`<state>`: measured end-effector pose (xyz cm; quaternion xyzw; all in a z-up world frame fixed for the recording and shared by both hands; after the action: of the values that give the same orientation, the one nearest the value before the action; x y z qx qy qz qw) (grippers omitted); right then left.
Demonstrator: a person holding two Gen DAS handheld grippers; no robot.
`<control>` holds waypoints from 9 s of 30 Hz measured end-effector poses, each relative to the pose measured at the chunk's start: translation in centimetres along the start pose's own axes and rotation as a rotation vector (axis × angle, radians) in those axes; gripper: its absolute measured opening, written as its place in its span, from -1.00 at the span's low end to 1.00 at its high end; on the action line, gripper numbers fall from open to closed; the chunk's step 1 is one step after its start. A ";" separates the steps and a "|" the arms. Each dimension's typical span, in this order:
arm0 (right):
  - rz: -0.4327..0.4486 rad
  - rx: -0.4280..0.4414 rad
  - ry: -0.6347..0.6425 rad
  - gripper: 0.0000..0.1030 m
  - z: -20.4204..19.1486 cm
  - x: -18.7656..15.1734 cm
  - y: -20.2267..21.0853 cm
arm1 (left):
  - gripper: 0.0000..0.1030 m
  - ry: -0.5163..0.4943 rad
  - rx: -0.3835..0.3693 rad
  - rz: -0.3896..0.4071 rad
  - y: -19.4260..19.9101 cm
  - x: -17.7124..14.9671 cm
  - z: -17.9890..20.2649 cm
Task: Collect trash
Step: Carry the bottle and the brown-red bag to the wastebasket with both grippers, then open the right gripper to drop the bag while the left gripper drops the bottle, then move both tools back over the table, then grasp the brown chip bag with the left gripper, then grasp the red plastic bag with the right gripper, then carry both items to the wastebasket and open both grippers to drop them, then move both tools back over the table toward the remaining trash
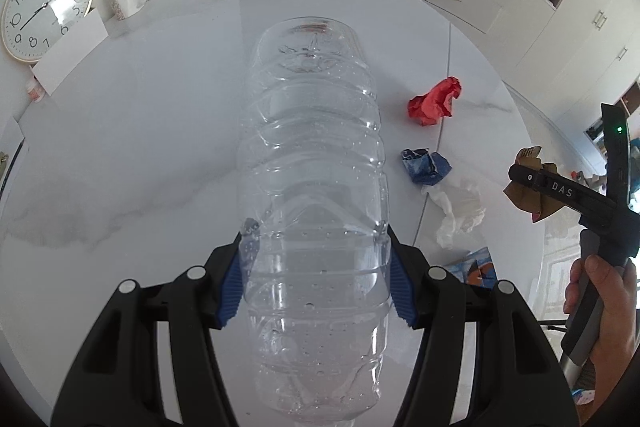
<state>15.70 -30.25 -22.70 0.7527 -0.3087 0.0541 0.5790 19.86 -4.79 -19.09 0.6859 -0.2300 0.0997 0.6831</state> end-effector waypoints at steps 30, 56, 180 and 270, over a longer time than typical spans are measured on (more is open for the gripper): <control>-0.086 -0.112 -0.175 0.93 18.6 -24.6 10.9 | 0.13 -0.558 -0.303 0.001 9.3 -13.7 23.3; -0.088 -0.142 -0.044 0.96 32.6 -23.9 20.6 | 0.49 -0.509 -0.276 -0.241 2.0 -25.8 38.6; -0.012 0.271 0.285 0.00 -2.3 10.1 -2.7 | -0.35 -0.034 0.058 0.204 -9.0 21.5 3.9; -0.125 0.185 0.400 0.96 9.4 -7.4 9.8 | 0.80 0.104 0.041 -0.101 0.9 -7.8 13.6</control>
<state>1.96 -37.11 -20.73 0.7946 -0.1343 0.1941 0.5593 10.25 -16.73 -22.41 0.7045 -0.1571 0.1055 0.6841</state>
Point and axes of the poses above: each gripper's, at about its wrist camera, not at the fingertips, and y roughly against the way its jaws point, z to its right, x to its top, the point moved 6 cm from there along -y, roughly the way its jaws point, and after that the axes turned 11 degrees about x, right-handed, at the moved point
